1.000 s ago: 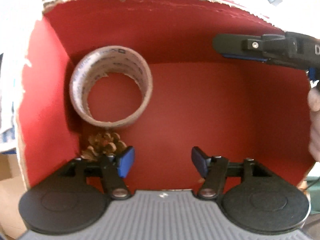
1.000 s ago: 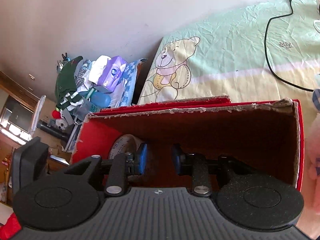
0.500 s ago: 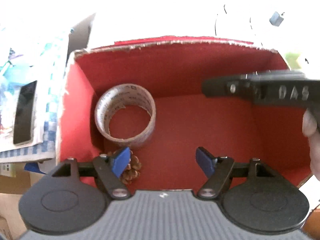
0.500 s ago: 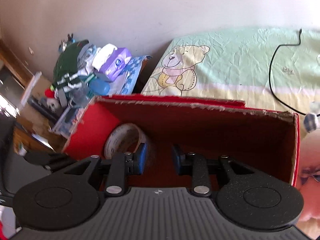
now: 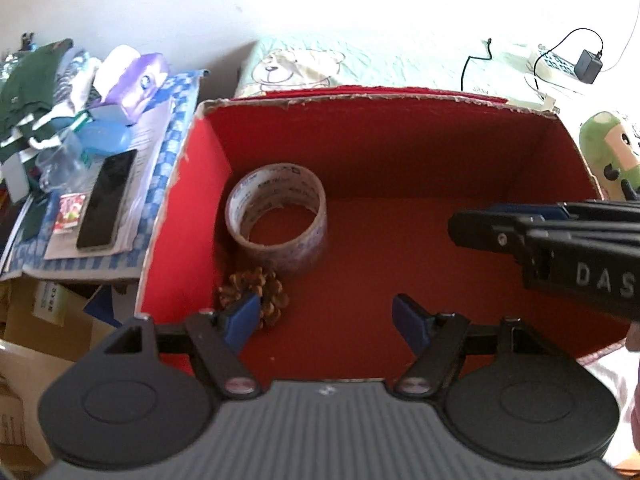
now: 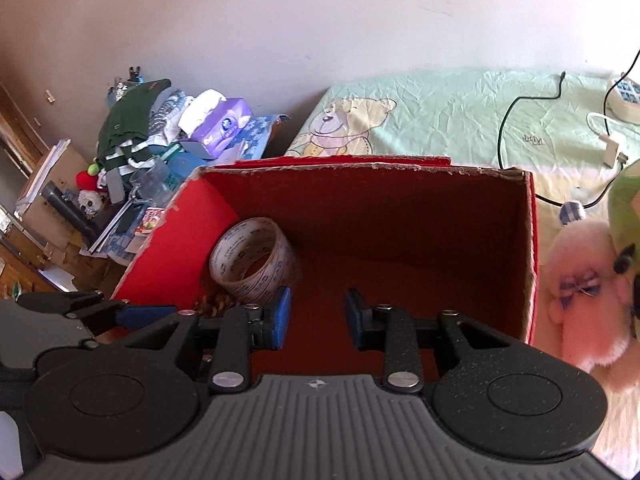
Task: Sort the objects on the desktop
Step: 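Release the pine cone beside the tape roll and withdraw the right gripper, then move the right gripper to the red gift box and grasp it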
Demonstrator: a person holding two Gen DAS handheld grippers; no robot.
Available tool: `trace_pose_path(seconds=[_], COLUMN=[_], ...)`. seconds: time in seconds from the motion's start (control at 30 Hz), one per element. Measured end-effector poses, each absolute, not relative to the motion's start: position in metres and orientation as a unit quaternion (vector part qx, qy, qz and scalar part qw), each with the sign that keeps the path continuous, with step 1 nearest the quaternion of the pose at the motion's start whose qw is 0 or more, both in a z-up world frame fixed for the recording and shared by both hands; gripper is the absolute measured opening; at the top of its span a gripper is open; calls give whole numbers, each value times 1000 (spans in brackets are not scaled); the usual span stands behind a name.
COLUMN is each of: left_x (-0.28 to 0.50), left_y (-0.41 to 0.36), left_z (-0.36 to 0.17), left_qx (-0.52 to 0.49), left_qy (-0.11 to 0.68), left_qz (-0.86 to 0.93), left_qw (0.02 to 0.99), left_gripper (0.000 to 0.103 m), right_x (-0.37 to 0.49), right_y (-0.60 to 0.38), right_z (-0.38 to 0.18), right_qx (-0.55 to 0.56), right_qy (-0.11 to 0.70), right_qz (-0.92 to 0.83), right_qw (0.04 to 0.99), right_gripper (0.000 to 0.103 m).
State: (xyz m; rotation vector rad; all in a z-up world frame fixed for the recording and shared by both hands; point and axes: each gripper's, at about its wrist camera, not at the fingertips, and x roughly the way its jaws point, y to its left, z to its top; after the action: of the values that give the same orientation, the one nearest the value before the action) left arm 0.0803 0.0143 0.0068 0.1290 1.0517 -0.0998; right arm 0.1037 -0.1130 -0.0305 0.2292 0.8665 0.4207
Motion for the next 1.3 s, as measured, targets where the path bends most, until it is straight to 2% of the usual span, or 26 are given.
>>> trace_pose_path(seconds=[0.1,0.67,0.77,1.3], left_x=[69,1,-8,-26], left_y=[10,-31,-39,-58], left_z=[10,41,43,18], left_qx=[65,91,100,90], left_qy=[489,431,424,471], left_qz=[-36,3,11,10], left_qw=[869,898,900,878], left_gripper=[75,75,76,78], right_x=[90,26,16,-16], right_y=[-114,-145,-150,-177], right_z=[-24,-5,-5,-26], right_qx=[105,119,117,161], right_qy=[406,365,351,372], right_qz=[209,233,228,233], right_qw=[884,894,901,884], right_gripper=[36,37,40,41])
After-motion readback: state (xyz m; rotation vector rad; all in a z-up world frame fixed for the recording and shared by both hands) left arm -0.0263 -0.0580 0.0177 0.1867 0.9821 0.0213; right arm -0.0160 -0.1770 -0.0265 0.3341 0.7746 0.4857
